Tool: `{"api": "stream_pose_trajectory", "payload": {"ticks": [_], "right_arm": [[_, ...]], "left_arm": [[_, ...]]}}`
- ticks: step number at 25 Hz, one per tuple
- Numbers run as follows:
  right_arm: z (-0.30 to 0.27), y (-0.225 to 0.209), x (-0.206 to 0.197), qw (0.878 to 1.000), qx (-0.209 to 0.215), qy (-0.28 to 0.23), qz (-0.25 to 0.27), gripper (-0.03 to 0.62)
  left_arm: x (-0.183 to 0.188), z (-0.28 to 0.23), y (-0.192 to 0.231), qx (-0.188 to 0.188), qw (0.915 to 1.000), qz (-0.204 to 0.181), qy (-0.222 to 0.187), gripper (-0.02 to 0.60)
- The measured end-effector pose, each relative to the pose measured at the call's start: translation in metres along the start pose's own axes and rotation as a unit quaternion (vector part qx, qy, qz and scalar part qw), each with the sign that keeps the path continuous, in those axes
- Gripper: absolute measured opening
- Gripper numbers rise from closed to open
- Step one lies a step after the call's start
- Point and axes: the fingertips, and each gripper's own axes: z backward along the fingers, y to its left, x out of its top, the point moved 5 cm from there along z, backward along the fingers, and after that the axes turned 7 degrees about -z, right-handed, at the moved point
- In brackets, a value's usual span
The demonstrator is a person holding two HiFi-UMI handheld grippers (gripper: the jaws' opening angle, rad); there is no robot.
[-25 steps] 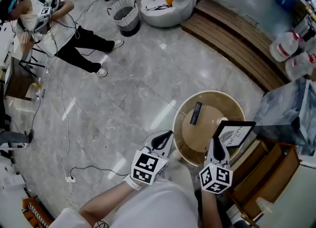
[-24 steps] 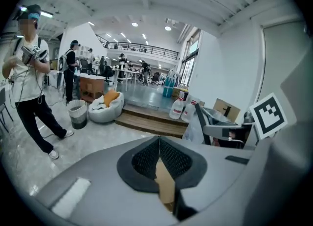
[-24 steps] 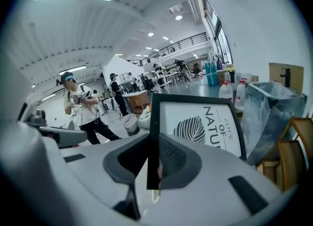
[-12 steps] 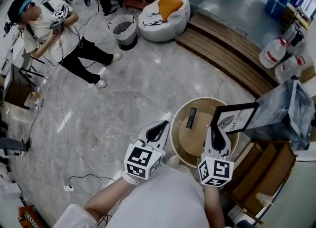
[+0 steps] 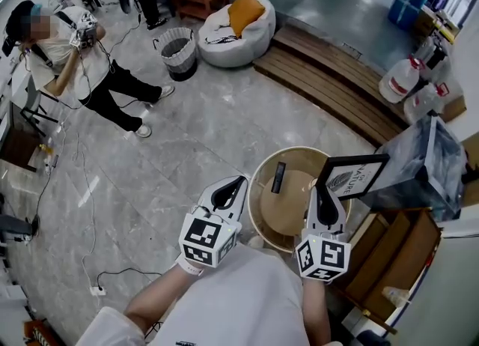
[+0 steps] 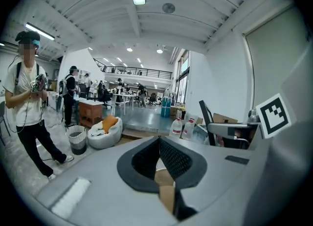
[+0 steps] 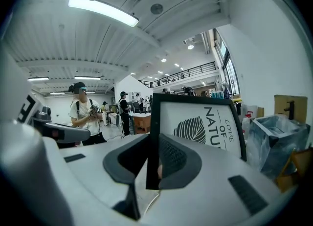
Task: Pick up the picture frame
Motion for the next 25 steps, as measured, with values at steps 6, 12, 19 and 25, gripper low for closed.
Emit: {"api": "stream_pose_trajectory", "payload": {"ticks": [6,12,19,25], "right_arm": [[0.008,0.001,0.003,1.000,0.000,-0.006,0.002,0.055],[0.012,-0.009,0.000,1.000,-0.010,-0.004,-0.005,0.055],[0.016,-0.010,-0.001,1.000,-0.008,-0.005,-0.004,0.055],[0.016,-0.014,-0.001,1.000,-0.009,-0.006,-0.002,0.055]], "left_arm": [[-0.002,0.001,-0.006,-0.005,1.0000,-0.005,0.004,0.006],[-0.002,-0.002,-0.011,-0.004,1.0000,-0.004,0.002,0.006],[-0.007,-0.003,-0.021,-0.011,0.9998,-0.012,0.012,0.006],[-0.008,-0.004,-0.026,-0.015,0.9997,-0.013,0.015,0.006]]}}
